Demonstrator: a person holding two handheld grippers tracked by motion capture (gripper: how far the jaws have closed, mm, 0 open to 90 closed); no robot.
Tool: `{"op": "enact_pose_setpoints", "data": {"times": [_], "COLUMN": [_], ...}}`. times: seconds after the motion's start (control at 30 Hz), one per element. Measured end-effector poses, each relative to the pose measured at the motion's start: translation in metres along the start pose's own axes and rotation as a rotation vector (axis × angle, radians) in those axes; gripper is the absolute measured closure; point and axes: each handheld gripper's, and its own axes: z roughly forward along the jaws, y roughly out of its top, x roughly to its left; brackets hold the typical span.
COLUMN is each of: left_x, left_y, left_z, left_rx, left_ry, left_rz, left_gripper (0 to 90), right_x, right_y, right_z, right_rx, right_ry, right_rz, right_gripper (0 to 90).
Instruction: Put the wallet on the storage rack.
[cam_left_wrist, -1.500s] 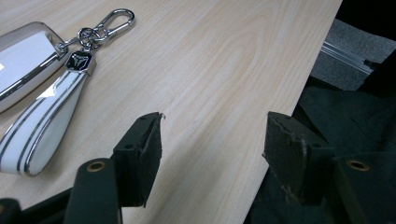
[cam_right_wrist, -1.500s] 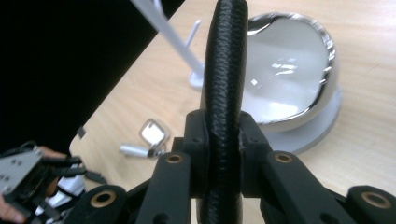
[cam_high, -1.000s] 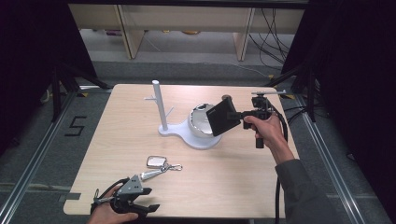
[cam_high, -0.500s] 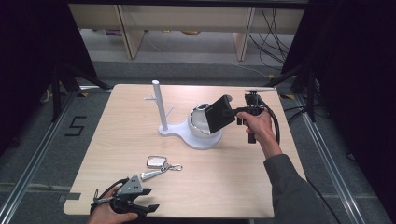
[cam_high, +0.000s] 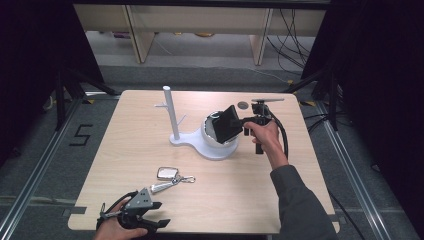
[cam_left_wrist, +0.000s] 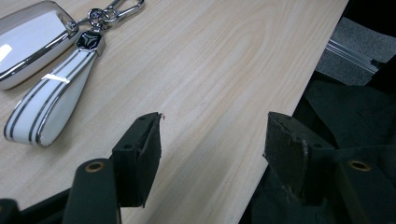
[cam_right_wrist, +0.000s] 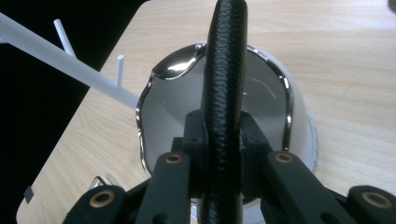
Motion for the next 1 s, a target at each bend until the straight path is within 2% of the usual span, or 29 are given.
{"op": "enact_pose_setpoints", "data": {"times": [0.17,0.2,0.37,0.4,0.43,0.53,0.57,0.63,0.67,0.73,0.8,0.83,0.87,0.9,0.97,1.0], "left_x": [0.0,0.0,0.0,0.002,0.002,0.001,0.002,-0.001,-0.001,0.001,0.0,0.001,0.001,0.002,0.002,0.002], "left_y": [0.0,0.0,0.0,0.0,0.0,-0.001,-0.001,-0.002,-0.002,-0.001,-0.001,-0.001,-0.001,-0.001,-0.001,-0.001], "left_z": [0.001,0.0,0.001,0.0,0.0,0.001,0.001,0.002,0.001,0.0,-0.001,-0.002,-0.002,-0.003,-0.003,-0.003], "left_rx": [0.002,0.003,-0.007,0.011,0.011,0.004,0.005,-0.006,-0.007,0.006,-0.006,-0.001,-0.013,-0.006,-0.01,-0.006], "left_ry": [-0.001,0.0,-0.002,0.005,0.005,0.005,0.001,-0.006,-0.007,0.005,0.0,0.004,0.003,0.007,0.006,0.011], "left_rz": [-0.001,0.001,-0.012,0.006,0.006,-0.018,-0.003,-0.039,-0.039,-0.012,-0.024,-0.015,-0.035,-0.015,-0.026,-0.022], "left_gripper": [36.0,35.9,35.9,35.9,35.9,35.9,35.9,35.9,35.9,35.9,35.9,35.9,35.9,35.9,35.9,35.9], "right_x": [-0.001,-0.002,0.001,0.0,-0.003,-0.003,-0.004,-0.004,-0.004,-0.003,-0.002,-0.001,-0.001,0.0,0.0,0.0], "right_y": [-0.003,-0.004,-0.004,-0.003,-0.003,-0.003,-0.003,-0.002,-0.002,-0.002,-0.001,0.002,0.003,0.004,0.006,0.007], "right_z": [0.009,0.013,0.014,0.015,0.015,0.015,0.016,0.016,0.016,0.014,0.012,0.007,0.005,0.002,-0.001,-0.007], "right_rx": [0.009,0.006,0.008,0.001,-0.001,0.009,0.006,0.011,0.016,0.018,0.022,0.024,0.017,0.018,0.01,0.003], "right_ry": [0.011,0.007,0.007,0.008,0.003,-0.017,-0.02,-0.026,-0.037,-0.052,-0.057,-0.078,-0.081,-0.089,-0.093,-0.109], "right_rz": [-0.004,-0.017,0.003,-0.004,-0.026,-0.022,-0.026,-0.036,-0.044,-0.056,-0.05,-0.063,-0.077,-0.077,-0.091,-0.113], "right_gripper": [77.2,77.0,76.6,76.5,76.2,75.1,74.5,72.6,71.7,69.9,68.7,67.4,67.4,67.5,68.5,73.0]}}
